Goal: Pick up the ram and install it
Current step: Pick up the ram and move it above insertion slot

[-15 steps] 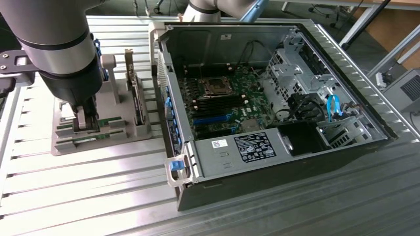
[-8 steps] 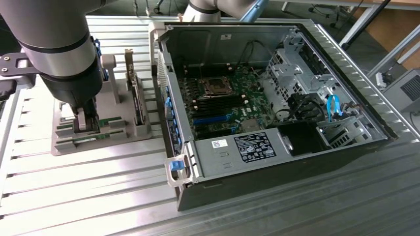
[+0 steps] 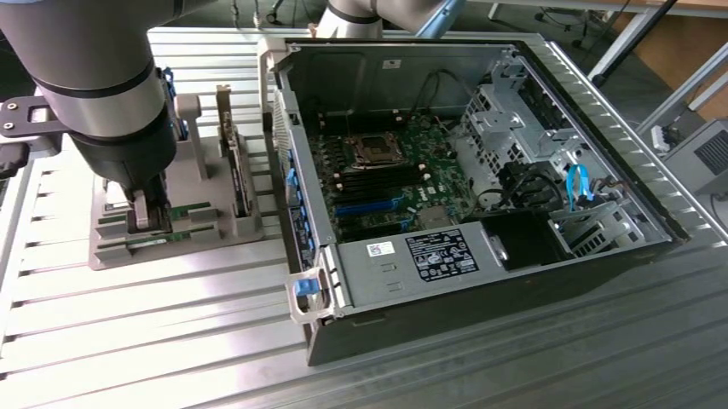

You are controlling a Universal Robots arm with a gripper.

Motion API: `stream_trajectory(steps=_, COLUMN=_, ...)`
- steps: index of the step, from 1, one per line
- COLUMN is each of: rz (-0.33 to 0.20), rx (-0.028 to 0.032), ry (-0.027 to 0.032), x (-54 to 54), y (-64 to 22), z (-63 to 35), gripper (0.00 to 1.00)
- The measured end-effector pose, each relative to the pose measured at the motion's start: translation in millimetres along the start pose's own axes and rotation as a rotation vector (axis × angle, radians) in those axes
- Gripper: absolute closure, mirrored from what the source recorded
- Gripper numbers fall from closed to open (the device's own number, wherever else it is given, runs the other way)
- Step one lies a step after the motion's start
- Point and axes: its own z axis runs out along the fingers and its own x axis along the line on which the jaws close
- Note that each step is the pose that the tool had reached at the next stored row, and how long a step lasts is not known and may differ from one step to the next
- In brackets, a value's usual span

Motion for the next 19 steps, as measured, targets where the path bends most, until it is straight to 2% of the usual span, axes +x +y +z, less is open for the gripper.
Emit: stream_trajectory(steps=19, rz=-0.007, rx=-0.0004, ry=0.0003, x=0.6, y=1.5, z=16.6, gripper=0.65)
